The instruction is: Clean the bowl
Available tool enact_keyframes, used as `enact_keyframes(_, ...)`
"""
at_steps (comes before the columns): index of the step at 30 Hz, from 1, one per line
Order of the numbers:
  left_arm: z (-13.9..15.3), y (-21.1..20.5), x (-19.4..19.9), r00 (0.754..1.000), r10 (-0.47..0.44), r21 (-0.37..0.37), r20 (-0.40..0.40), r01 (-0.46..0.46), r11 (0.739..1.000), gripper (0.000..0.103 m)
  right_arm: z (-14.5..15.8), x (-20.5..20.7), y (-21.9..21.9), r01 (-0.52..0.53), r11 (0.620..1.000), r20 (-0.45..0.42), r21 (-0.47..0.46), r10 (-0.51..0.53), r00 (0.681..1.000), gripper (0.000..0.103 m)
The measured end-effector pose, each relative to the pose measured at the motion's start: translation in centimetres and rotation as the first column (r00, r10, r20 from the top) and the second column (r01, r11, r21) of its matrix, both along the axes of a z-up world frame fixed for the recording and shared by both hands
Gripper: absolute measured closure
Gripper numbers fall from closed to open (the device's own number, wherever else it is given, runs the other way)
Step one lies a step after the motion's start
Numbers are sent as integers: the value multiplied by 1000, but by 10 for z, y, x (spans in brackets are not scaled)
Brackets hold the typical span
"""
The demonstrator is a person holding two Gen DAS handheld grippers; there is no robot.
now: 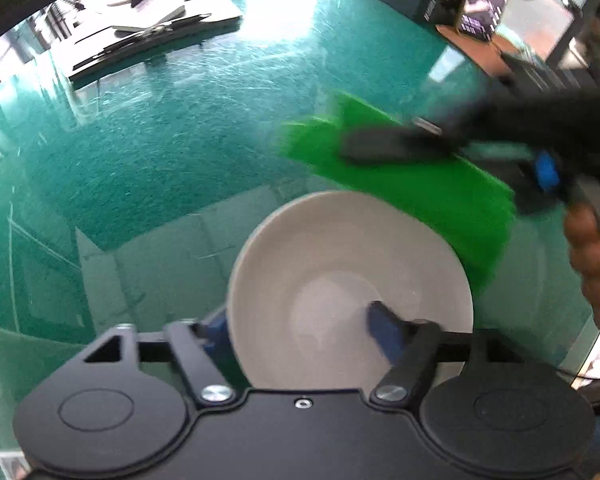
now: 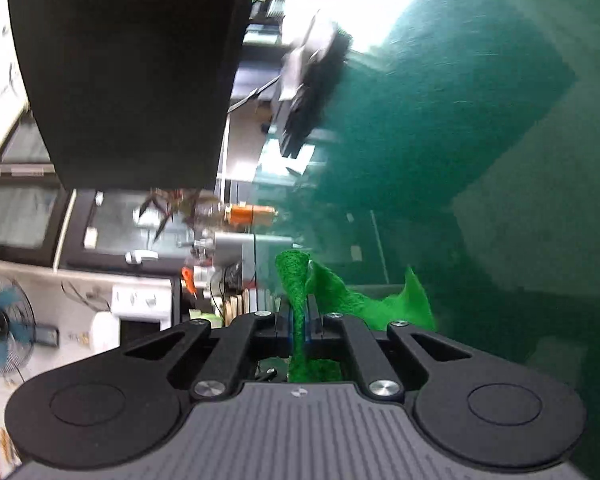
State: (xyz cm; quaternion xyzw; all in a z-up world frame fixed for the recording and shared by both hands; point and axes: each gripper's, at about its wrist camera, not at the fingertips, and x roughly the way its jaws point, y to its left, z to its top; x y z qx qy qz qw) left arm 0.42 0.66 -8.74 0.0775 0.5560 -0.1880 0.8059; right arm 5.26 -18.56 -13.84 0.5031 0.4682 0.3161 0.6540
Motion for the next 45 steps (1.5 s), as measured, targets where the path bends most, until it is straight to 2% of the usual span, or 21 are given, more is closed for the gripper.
enact_keyframes(5, -1, 2, -3, 1000, -16, -3, 11, 16, 1000, 22, -6, -12, -13, 5, 999, -36, 39, -4, 999, 98)
enact_keyframes(7, -2, 3, -6, 1000, -12, 1, 18, 12, 1000, 12, -5, -19, -23, 27, 999, -43, 44, -25, 999, 97)
enact_keyframes(8, -4, 3, -9, 1000, 7, 24, 27, -8, 1000, 4, -5, -25, -32, 42, 998, -51, 46, -40, 998, 97)
enact_keyframes(9, -5, 3, -10, 999, 16, 38, 30, -17, 999, 1, -5, -30, -39, 55, 997, -62, 45, -52, 997, 95)
enact_keyframes(13, -5, 5, -15, 1000, 19, 46, 10, -19, 999, 0, -6, -37, -48, 81, 996, -83, 25, -79, 993, 95)
enact_keyframes(16, -7, 12, -10, 998, 52, 30, -38, -51, 998, 3, -8, -28, -39, 65, 998, -79, 26, -62, 995, 95)
enact_keyframes(19, -5, 14, -7, 997, 67, 35, -45, -65, 997, 4, -9, -15, -28, 44, 999, -69, 25, -42, 997, 95)
enact_keyframes(24, -7, 10, -6, 999, 40, 37, -32, -39, 999, 0, -3, -2, -14, 0, 1000, -35, 22, 1, 999, 95)
enact_keyframes(28, -8, 9, -8, 999, 43, 26, -8, -43, 999, 0, 0, -17, -27, 0, 1000, -47, 12, 0, 999, 96)
enact_keyframes(34, -8, 8, -5, 999, 44, 31, -23, -43, 999, 0, 3, -32, -40, 9, 1000, -66, 3, -9, 998, 96)
enact_keyframes(38, -7, 7, -1, 998, 44, 38, -40, -43, 998, 0, 2, -13, -20, 0, 1000, -41, -5, 0, 999, 96)
enact_keyframes(42, -7, 6, -1, 998, 45, 37, -37, -44, 998, 0, 2, 12, 9, -61, 998, 0, -31, 61, 998, 96)
enact_keyframes(45, -7, 7, -2, 998, 48, 36, -34, -47, 998, 0, -4, 9, 3, -49, 998, -42, -30, 48, 998, 96)
